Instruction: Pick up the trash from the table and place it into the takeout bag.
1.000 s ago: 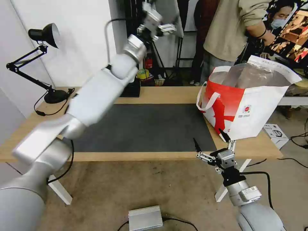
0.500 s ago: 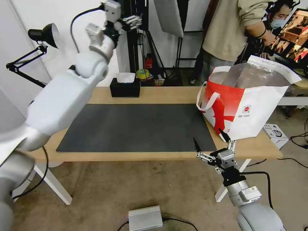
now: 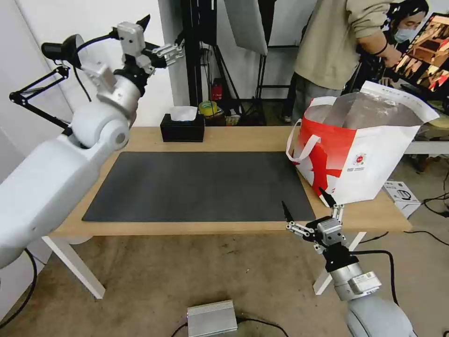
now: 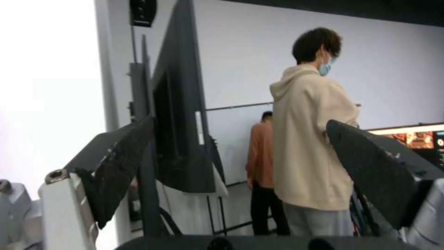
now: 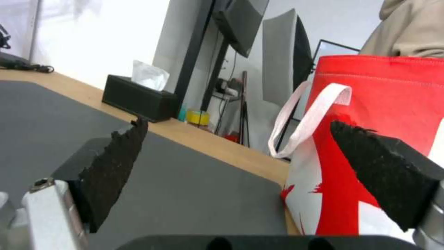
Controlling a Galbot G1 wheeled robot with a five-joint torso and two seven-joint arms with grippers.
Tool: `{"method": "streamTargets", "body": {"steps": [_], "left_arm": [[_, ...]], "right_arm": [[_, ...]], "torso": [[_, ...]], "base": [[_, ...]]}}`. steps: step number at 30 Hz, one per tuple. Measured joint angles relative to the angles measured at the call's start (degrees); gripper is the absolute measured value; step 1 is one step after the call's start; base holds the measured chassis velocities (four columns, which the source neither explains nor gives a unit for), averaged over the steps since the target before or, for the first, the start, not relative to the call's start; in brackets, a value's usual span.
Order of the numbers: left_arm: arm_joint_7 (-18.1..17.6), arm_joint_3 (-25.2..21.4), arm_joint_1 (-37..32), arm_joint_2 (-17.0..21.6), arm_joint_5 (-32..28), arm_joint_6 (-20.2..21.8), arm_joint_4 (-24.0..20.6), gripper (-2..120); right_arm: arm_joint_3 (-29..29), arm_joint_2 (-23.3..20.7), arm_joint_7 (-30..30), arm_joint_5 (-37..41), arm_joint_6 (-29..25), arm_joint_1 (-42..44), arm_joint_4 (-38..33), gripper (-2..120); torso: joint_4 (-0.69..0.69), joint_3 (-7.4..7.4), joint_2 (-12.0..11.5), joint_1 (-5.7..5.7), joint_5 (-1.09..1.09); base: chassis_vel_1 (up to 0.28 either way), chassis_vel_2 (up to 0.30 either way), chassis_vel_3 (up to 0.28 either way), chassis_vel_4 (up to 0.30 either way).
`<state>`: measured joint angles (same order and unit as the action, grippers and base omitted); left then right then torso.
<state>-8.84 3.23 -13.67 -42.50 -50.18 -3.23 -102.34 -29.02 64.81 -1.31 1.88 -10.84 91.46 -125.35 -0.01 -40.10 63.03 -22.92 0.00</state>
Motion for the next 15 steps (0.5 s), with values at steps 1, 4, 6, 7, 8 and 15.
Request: {"method": "streamTargets", "body": {"steps": [1, 4, 6, 7, 8, 15], "left_arm": [[-0.1, -0.7, -0.6, 0.2, 0.0, 0.0, -0.5, 100], [-0.6, -5.2, -5.8, 2.6, 0.0, 0.2, -4.3, 100], [-0.9, -7.1, -8.1, 3.8, 0.0, 0.3, -5.8, 100], [-1.3, -8.7, -10.2, 5.0, -0.1, 0.3, -7.2, 100], [-1.5, -9.4, -11.1, 5.5, -0.2, 0.3, -7.8, 100], [-3.1, -17.6, -22.0, 9.1, -0.4, -0.2, -13.7, 100]], "right_arm": [[0.0, 0.0, 0.0, 0.0, 0.0, 0.0, 0.0, 100], [0.0, 0.0, 0.0, 0.0, 0.0, 0.0, 0.0, 100], [0.0, 0.0, 0.0, 0.0, 0.0, 0.0, 0.0, 100], [0.0, 0.0, 0.0, 0.0, 0.0, 0.0, 0.0, 100], [0.0, 0.0, 0.0, 0.0, 0.0, 0.0, 0.0, 100], [0.0, 0.0, 0.0, 0.0, 0.0, 0.0, 0.0, 100]], "torso": [[0.00, 0.00, 0.0, 0.00, 0.00], [0.01, 0.00, 0.0, 0.00, -0.01], [0.01, 0.00, 0.0, 0.00, 0.00], [0.01, 0.00, 0.0, 0.00, 0.00], [0.01, 0.00, 0.0, 0.01, 0.00], [0.00, 0.00, 0.0, 0.00, 0.00]], "base": [[0.000, 0.000, 0.000, 0.000], [0.000, 0.000, 0.000, 0.000], [0.000, 0.000, 0.000, 0.000], [0.000, 0.000, 0.000, 0.000], [0.000, 0.000, 0.000, 0.000], [0.000, 0.000, 0.000, 0.000]]}}
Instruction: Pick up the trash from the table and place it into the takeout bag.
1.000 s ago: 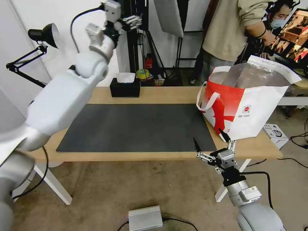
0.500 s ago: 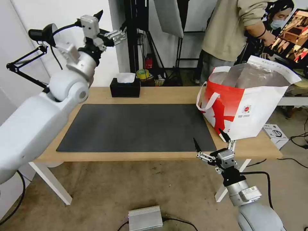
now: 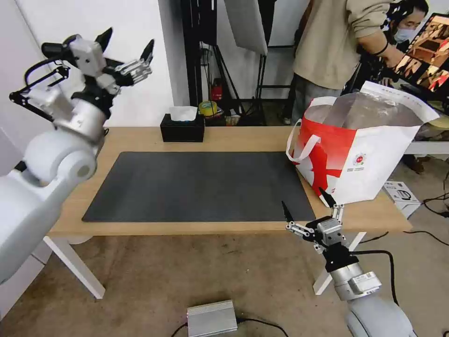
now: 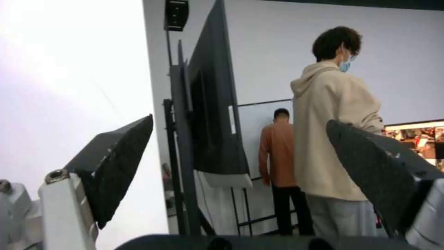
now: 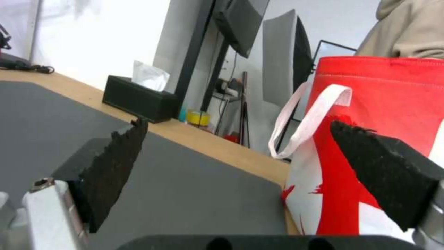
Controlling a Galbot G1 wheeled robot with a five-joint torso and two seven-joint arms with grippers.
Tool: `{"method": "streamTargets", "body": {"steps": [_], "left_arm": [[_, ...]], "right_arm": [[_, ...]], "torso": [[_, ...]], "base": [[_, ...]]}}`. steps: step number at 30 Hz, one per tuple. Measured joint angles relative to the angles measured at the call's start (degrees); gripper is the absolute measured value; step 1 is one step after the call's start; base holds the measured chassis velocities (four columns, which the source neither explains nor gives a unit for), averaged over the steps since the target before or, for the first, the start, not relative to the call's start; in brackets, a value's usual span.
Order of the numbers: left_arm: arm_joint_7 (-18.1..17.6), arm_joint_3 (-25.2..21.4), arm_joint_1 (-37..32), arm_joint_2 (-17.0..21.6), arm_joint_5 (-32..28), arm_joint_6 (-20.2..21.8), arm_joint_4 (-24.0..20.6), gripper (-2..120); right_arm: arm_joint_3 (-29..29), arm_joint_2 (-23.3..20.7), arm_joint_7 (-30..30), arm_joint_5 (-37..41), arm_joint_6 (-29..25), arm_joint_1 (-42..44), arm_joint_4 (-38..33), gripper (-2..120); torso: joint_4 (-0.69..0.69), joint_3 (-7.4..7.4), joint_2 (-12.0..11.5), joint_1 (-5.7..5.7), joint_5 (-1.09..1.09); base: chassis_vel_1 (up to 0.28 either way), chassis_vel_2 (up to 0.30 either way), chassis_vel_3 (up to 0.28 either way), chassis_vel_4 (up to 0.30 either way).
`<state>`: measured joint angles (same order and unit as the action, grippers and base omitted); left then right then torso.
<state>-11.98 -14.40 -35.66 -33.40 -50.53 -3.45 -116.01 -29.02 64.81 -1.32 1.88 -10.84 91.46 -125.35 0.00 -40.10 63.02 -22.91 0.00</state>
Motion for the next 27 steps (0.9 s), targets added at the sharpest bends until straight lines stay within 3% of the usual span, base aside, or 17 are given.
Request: {"method": "streamTargets", "body": {"steps": [2, 9, 21, 27], "left_arm": [[0.0, -4.8, -5.2, 0.0, 0.3, 0.0, -1.9, 100], [-0.8, -13.3, -16.9, -2.3, 2.6, -0.5, -6.6, 100], [-2.0, -9.8, -24.6, -11.3, 11.1, -4.9, -8.6, 100], [0.8, -10.7, -31.3, -16.5, 16.0, -7.7, -10.1, 100]], "right_arm": [[0.0, 0.0, 0.0, 0.0, 0.0, 0.0, 0.0, 100], [0.0, 0.0, 0.0, 0.0, 0.0, 0.0, 0.0, 100], [0.0, 0.0, 0.0, 0.0, 0.0, 0.0, 0.0, 100], [0.0, 0.0, 0.0, 0.0, 0.0, 0.0, 0.0, 100]], "torso": [[0.00, 0.00, 0.0, 0.00, 0.00], [0.02, 0.00, 0.0, 0.00, -0.01], [-0.01, -0.01, 0.0, 0.00, 0.01], [0.00, 0.00, 0.0, 0.00, 0.02]], "base": [[0.000, 0.000, 0.000, 0.000], [0.000, 0.000, 0.000, 0.000], [0.000, 0.000, 0.000, 0.000], [0.000, 0.000, 0.000, 0.000]]}}
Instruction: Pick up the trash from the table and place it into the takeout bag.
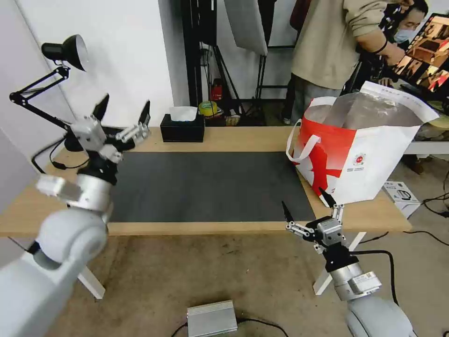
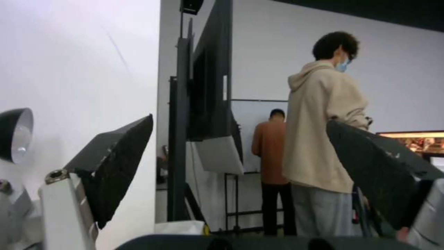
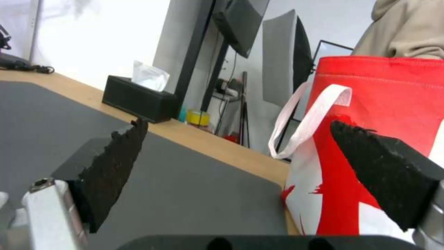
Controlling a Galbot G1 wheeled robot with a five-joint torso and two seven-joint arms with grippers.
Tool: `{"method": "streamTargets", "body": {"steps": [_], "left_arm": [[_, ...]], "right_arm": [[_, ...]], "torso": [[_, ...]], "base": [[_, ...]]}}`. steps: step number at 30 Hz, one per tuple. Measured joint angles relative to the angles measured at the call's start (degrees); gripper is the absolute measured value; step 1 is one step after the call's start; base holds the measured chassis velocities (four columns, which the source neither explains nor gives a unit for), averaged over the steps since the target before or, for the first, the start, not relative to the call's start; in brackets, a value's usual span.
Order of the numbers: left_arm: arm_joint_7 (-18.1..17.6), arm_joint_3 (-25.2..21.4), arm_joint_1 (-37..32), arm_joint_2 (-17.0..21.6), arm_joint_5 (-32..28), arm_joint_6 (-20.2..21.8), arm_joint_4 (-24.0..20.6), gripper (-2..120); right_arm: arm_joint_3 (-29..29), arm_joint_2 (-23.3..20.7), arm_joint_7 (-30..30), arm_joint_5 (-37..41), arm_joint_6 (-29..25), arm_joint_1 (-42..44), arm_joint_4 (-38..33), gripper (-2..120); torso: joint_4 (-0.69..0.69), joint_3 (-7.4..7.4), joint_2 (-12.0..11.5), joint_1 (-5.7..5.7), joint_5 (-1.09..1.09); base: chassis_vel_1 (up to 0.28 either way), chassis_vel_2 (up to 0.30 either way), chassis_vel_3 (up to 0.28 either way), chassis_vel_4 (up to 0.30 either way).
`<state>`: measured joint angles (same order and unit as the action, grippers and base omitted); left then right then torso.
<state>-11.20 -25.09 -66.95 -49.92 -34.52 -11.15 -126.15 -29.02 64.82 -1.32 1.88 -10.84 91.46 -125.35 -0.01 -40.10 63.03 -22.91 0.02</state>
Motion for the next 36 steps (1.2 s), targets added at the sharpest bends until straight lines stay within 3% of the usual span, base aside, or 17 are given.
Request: {"method": "streamTargets", "body": {"steps": [3, 16, 26, 36], "left_arm": [[2.8, -1.2, -6.3, -4.6, 4.1, -3.2, -0.6, 100], [9.2, -5.7, -20.1, -13.0, 12.1, -10.9, -1.5, 100], [11.0, -5.2, -22.1, -16.2, 16.7, -12.8, -1.0, 100], [12.4, -1.9, -23.3, -19.1, 22.6, -16.7, 4.0, 100]], "right_arm": [[0.0, 0.0, 0.0, 0.0, 0.0, 0.0, 0.0, 100], [0.0, 0.0, 0.0, 0.0, 0.0, 0.0, 0.0, 100], [0.0, 0.0, 0.0, 0.0, 0.0, 0.0, 0.0, 100], [0.0, 0.0, 0.0, 0.0, 0.0, 0.0, 0.0, 100]], "torso": [[0.00, 0.00, 0.0, 0.00, -0.02], [0.01, 0.00, 0.0, 0.00, -0.01], [0.01, 0.00, 0.0, 0.00, -0.01], [0.00, 0.00, 0.0, 0.00, -0.02]], "base": [[0.000, 0.000, 0.000, 0.000], [0.000, 0.000, 0.000, 0.000], [0.000, 0.000, 0.000, 0.000], [0.000, 0.000, 0.000, 0.000]]}}
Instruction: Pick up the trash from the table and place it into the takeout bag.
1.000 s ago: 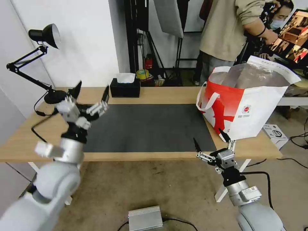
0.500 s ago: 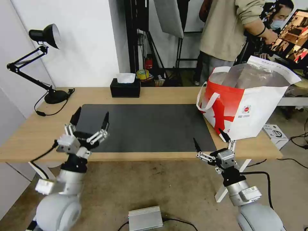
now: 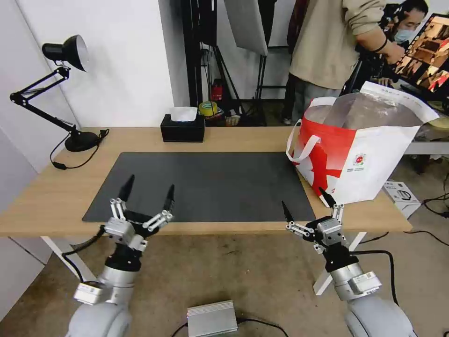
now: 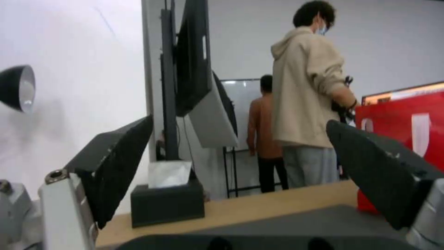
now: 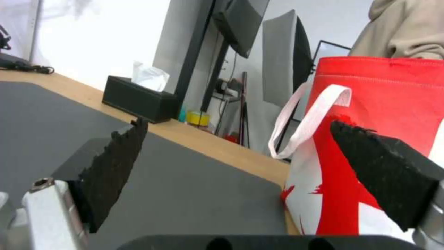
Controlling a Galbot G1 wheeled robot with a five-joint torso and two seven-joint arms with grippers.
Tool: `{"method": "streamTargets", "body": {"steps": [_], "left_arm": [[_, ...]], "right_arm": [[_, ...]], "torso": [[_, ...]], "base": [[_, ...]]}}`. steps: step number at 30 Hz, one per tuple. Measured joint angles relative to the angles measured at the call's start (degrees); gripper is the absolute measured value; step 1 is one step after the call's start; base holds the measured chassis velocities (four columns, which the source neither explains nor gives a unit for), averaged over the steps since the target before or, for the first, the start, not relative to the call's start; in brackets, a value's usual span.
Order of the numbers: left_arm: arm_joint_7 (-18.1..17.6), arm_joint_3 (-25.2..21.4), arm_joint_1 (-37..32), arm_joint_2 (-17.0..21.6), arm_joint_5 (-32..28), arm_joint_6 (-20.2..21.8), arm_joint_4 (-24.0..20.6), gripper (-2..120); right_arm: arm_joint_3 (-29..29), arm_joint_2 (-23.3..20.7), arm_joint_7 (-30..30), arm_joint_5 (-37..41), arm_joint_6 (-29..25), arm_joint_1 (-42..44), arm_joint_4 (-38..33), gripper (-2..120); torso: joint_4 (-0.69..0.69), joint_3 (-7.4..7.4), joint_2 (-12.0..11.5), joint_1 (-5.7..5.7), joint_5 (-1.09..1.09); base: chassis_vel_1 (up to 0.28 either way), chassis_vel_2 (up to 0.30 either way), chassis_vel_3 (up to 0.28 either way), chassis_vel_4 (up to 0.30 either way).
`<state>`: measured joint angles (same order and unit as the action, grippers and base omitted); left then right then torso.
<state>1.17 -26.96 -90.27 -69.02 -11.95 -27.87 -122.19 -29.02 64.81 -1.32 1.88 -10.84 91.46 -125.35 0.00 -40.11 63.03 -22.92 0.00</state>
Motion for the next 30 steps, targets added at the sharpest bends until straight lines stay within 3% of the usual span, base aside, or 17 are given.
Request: {"method": "streamTargets", "body": {"steps": [11, 30], "left_arm": [[0.2, -0.2, -0.2, -2.0, 1.2, -1.6, 4.8, 100], [0.6, -1.8, -1.1, -2.3, 0.8, -2.5, 5.7, 100]], "right_arm": [[0.0, 0.0, 0.0, 0.0, 0.0, 0.0, 0.0, 100], [0.0, 0.0, 0.0, 0.0, 0.0, 0.0, 0.0, 100]], "torso": [[0.00, 0.00, 0.0, 0.00, 0.00], [0.00, 0.00, 0.0, 0.00, 0.00]], "base": [[0.000, 0.000, 0.000, 0.000], [0.000, 0.000, 0.000, 0.000]]}}
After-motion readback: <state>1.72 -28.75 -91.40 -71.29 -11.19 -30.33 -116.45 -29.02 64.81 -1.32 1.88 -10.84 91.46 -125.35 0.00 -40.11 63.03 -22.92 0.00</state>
